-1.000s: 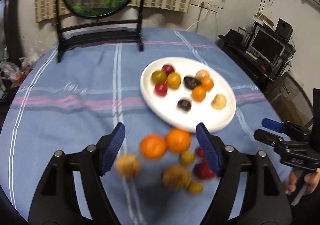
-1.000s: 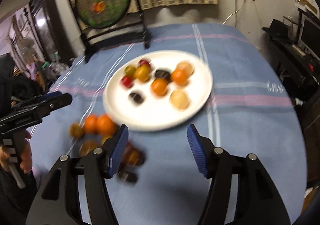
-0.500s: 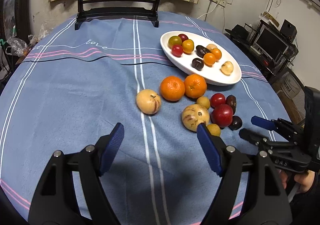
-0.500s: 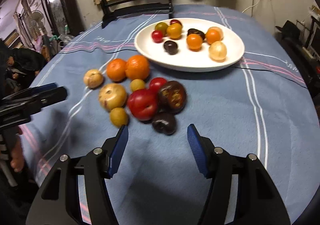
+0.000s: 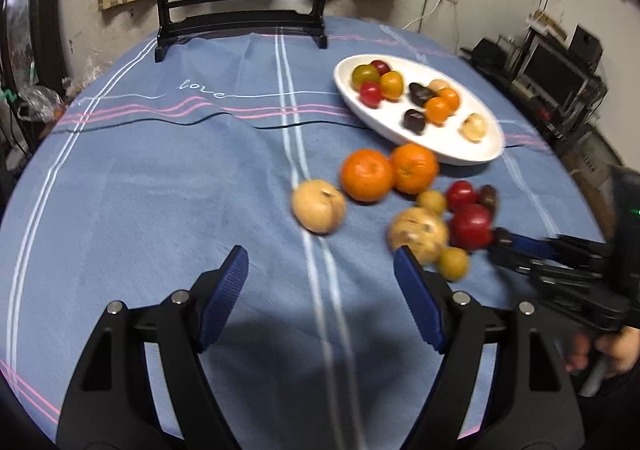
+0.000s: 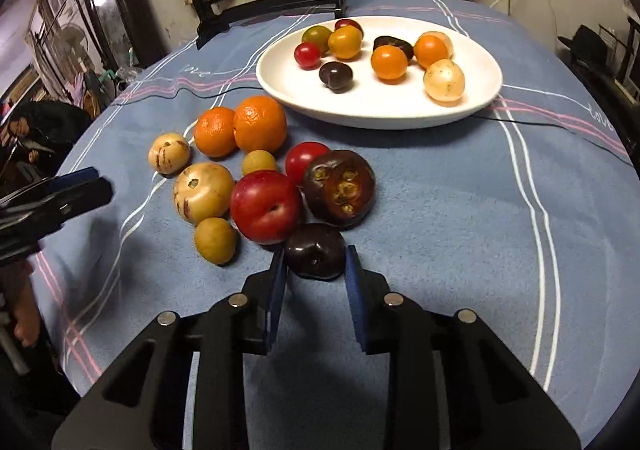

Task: Organize fruits
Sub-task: 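Grasp the dark purple plum with the right tool while the left tool grasps a striped pepino, then set both held fruits on the white plate and open both tools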

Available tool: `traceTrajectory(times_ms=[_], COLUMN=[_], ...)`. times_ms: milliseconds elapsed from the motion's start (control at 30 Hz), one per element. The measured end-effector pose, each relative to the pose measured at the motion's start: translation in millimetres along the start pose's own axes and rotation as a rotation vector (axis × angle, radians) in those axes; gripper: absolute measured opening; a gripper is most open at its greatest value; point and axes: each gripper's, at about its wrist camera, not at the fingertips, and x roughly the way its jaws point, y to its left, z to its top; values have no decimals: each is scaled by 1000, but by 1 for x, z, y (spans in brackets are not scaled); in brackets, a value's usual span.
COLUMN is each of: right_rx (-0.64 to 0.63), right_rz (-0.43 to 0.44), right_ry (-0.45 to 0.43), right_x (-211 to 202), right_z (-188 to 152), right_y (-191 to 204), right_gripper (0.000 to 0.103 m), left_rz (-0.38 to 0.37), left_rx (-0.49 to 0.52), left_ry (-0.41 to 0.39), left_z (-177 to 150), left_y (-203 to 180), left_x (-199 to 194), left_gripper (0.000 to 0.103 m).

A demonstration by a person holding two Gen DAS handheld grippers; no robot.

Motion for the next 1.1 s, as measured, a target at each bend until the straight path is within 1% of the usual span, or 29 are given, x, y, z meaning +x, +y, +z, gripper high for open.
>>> traceTrajectory(times_ms=[33,133,200,233,267,300,333,433,467,533,667,767,933,1100], right_rx=[7,29,41,46,49,51,54,58,61,66,59,56,56,48], right_rz=[8,30,38,43,47,49,52,63,67,73,75,74,67,67], right_ry=[-1,-9,-11,-12,-13,-14,-16,-18,-16,-16,-31,-48,-60,-69], right_x=[-2,-9,-13,-14,-14,-14,-15,-14,-13,-13,-21,-28,-31,-35], right_z=[-1,-4,-5,-5,-5,-4,-4,-5,-6,-7,-8,-7,-5,-5], right_y=[-1,-3,-5,-6,-6,-7,-8,-8,-8,-8,-6,-5,-3,1], right_gripper=[30,30,30,30,30,30,30,30,30,30,30,30,30,30], left_rz=[-3,-12,-6,-1,-1,-5,-2,3,5,-17,-39,-77,-91,-119], left_rx=[11,32,35,39,45,49,48,52,47,25,-8,-44,-52,-57], left_ry=[20,45,63,68,69,73,75,61,58,44,23,6,-21,-38], left_z=[4,13,17,19,20,21,22,25,25,24,17,7,-4,-6], left_y=[2,3,3,2,2,1,1,-2,-1,3,6,8,7,5], left_x=[9,30,43,50,55,60,66,69,68,63,45,26,6,-8], left_gripper=[77,77,75,70,62,58,55,54,46,40,40,40,40,40])
